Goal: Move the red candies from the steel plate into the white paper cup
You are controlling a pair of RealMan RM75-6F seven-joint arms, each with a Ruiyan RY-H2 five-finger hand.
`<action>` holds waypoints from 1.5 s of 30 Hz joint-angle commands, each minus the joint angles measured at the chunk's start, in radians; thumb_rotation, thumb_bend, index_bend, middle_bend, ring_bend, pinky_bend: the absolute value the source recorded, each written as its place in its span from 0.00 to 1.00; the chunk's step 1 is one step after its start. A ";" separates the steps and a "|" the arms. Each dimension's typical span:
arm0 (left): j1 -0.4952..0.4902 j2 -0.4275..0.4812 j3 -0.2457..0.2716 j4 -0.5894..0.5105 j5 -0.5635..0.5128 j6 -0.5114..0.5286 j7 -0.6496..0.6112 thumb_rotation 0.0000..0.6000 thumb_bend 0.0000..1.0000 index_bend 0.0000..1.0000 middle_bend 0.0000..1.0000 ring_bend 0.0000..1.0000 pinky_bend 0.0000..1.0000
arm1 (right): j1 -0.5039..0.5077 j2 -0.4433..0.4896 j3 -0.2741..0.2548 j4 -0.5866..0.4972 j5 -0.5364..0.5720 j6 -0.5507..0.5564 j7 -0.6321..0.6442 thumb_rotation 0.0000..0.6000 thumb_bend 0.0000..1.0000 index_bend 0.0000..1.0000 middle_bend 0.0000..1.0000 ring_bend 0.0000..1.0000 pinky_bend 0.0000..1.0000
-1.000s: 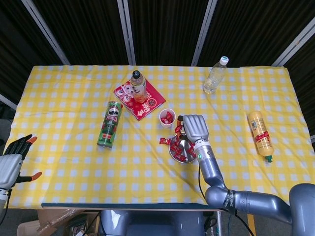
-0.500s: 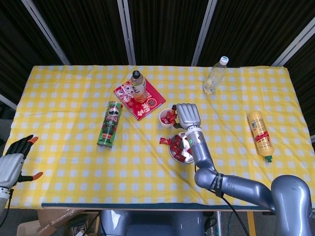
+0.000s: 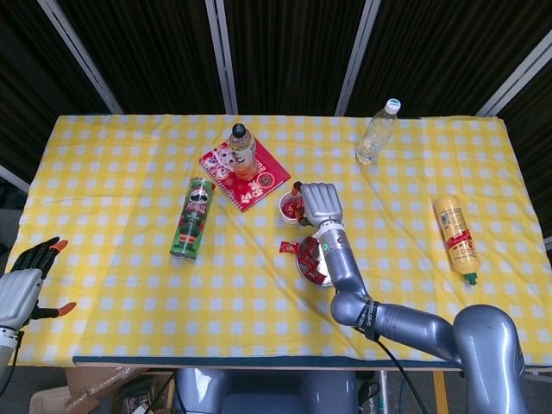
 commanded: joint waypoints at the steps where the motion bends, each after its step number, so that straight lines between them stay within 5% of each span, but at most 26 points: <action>1: 0.001 0.000 0.001 0.001 0.002 0.002 -0.003 1.00 0.02 0.00 0.00 0.00 0.00 | -0.011 0.016 -0.007 -0.050 -0.007 0.029 -0.003 1.00 0.44 0.34 0.82 0.90 0.92; 10: 0.005 -0.002 0.000 0.004 0.011 0.016 -0.006 1.00 0.02 0.00 0.00 0.00 0.00 | -0.067 0.091 -0.044 -0.310 -0.129 0.187 -0.012 1.00 0.40 0.33 0.82 0.90 0.92; 18: 0.010 -0.006 0.002 0.009 0.022 0.031 -0.001 1.00 0.03 0.00 0.00 0.00 0.00 | -0.122 0.119 -0.138 -0.507 -0.147 0.301 -0.099 1.00 0.34 0.38 0.82 0.90 0.92; 27: 0.015 -0.009 0.005 0.022 0.035 0.043 -0.014 1.00 0.03 0.00 0.00 0.00 0.00 | -0.154 0.064 -0.211 -0.483 -0.146 0.307 -0.122 1.00 0.34 0.34 0.82 0.91 0.92; 45: 0.007 0.001 0.005 0.013 0.027 0.019 -0.030 1.00 0.03 0.00 0.00 0.00 0.00 | -0.114 -0.057 -0.155 -0.246 -0.043 0.197 -0.137 1.00 0.34 0.31 0.82 0.91 0.92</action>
